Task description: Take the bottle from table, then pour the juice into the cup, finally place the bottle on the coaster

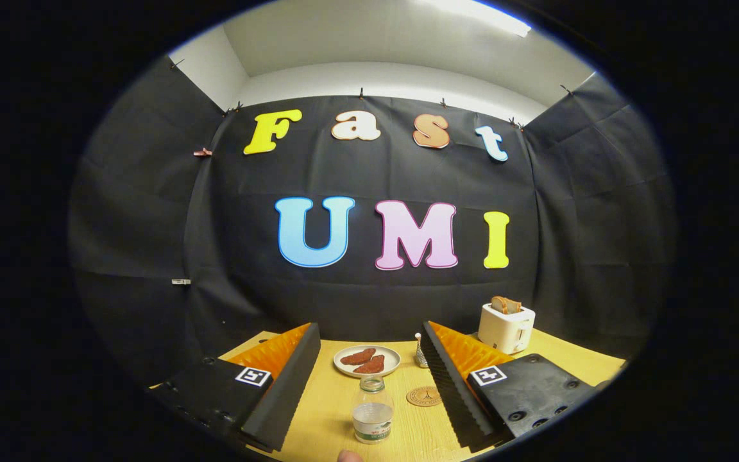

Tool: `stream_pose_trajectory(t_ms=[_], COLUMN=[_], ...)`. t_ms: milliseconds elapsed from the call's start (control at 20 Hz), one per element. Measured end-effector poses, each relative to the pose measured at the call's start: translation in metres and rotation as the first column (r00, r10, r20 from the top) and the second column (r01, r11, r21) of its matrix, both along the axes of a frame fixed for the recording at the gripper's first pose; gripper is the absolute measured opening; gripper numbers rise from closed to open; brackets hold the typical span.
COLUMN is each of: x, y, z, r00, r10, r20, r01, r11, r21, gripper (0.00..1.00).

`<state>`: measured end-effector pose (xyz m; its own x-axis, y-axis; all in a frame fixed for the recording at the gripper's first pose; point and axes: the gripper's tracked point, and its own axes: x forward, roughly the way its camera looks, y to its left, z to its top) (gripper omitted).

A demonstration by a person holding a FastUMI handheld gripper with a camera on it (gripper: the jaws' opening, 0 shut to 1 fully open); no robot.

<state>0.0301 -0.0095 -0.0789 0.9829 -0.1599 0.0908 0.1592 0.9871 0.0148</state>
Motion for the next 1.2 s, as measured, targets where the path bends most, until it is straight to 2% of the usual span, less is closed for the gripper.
stream_pose_trajectory(t_ms=[250,700,900,1200], x=[0.007,0.018,0.029,0.047], y=[-0.006,-0.006,-0.007,-0.005], z=[-0.033,-0.131,-0.17,-0.21], r00=[1.0,0.994,0.991,0.986], r10=[-0.015,-0.036,-0.044,-0.047], r20=[-0.004,-0.101,-0.13,-0.158], r01=[0.015,0.035,0.046,0.049], r11=[1.0,0.999,0.999,0.999], r21=[0.016,-0.016,0.017,0.006], gripper=[0.96,0.96,0.96,0.97])
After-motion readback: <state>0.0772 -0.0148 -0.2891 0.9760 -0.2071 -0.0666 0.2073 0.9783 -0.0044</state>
